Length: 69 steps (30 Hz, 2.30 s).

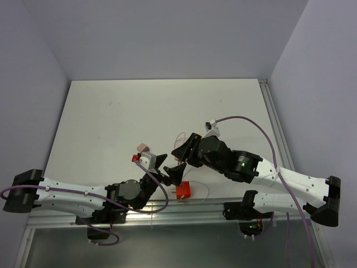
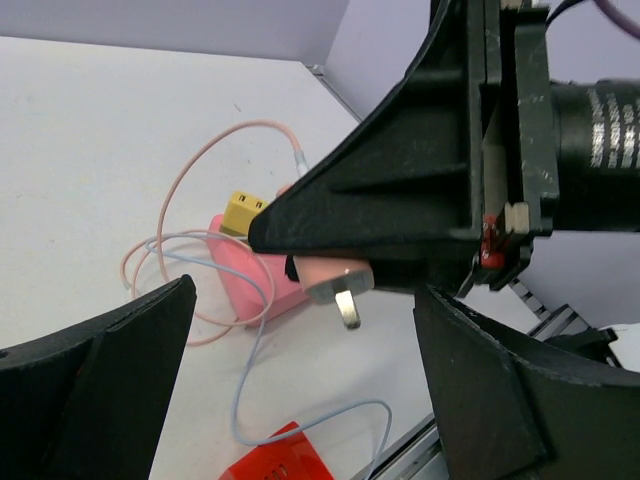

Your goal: Insert the plug

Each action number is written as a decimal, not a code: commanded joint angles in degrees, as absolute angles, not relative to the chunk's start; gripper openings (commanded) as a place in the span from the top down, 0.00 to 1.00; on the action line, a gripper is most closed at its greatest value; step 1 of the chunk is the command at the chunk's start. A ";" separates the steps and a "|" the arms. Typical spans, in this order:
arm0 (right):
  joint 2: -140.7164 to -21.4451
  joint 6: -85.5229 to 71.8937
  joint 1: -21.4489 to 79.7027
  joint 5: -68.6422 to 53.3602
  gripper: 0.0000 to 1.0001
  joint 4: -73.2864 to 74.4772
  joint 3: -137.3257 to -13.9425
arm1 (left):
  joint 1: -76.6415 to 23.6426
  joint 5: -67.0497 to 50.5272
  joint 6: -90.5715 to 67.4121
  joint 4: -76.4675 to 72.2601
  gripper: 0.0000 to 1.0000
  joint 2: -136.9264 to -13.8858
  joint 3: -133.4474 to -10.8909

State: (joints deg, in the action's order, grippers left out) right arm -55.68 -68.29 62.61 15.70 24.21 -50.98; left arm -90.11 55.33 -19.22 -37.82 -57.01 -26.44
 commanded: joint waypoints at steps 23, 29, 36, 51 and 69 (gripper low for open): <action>-50.98 -61.64 64.95 6.87 0.89 18.89 -50.53 | -84.99 44.13 -13.54 -36.06 1.00 -52.39 -28.13; -50.02 -53.89 64.16 0.27 0.44 29.69 -56.16 | -84.99 33.86 -9.84 -30.24 1.00 -42.73 -23.92; -50.09 -50.27 60.30 -15.36 0.34 31.81 -59.76 | -84.99 23.74 -6.77 -25.67 1.00 -34.98 -21.71; -55.46 -47.20 54.41 -26.19 0.30 34.71 -62.05 | -84.99 15.29 -4.31 -20.83 0.99 -35.51 -24.87; -57.83 -45.79 51.94 -28.64 0.37 33.67 -60.47 | -84.99 12.75 -4.22 -20.04 0.99 -34.10 -25.58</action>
